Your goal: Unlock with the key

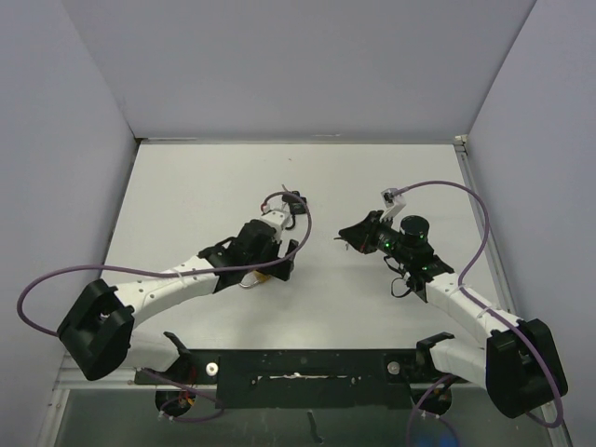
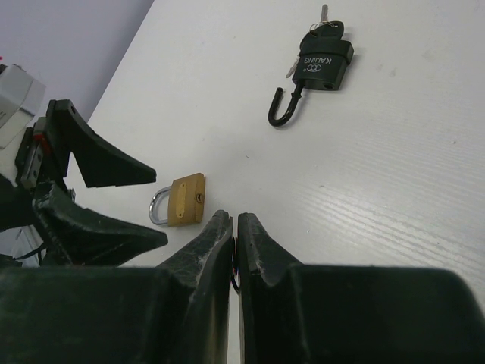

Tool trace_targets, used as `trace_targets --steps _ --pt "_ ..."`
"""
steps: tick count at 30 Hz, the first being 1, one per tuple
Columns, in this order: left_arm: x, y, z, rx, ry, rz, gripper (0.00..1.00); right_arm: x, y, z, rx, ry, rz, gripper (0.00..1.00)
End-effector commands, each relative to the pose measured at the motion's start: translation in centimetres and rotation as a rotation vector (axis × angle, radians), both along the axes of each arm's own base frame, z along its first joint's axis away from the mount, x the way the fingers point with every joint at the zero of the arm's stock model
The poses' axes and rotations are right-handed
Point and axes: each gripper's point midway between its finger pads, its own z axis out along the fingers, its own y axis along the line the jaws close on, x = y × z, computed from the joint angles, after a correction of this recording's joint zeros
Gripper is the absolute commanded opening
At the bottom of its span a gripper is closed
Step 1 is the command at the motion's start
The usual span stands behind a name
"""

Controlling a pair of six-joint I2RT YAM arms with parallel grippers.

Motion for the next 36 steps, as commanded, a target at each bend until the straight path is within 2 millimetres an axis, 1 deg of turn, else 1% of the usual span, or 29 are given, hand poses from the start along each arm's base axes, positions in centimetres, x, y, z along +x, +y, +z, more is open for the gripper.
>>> trace_targets --steps 1,4,8,19,27,36 --pt "1.2 2.8 -0.5 0.014 -0.004 0.036 0.98 0.5 -0.2 2.5 0.020 -0.090 -0.007 0.00" --pt "1.8 4.3 -1.2 0.014 0.014 0.084 0.98 0.6 -0.1 2.5 0.019 -0.090 -0.001 0.00" --pt "2.3 4.9 -2.1 -0.005 0.037 0.100 0.98 0.7 0.1 2.4 0.025 -0.084 0.004 0.00" --pt "2.7 4.8 -4.5 -0.003 0.078 0.093 0.98 0.6 0.1 2.5 0.028 -0.086 0.009 0.00" --pt "2.9 5.0 -5.6 0.012 0.095 0.101 0.98 0.5 0.1 2.5 0.024 -0.086 0.013 0.00" --pt "2.7 4.9 -6.6 0.021 0.120 0.080 0.98 0.8 0.3 2.4 0.023 -0.085 0.019 0.00"
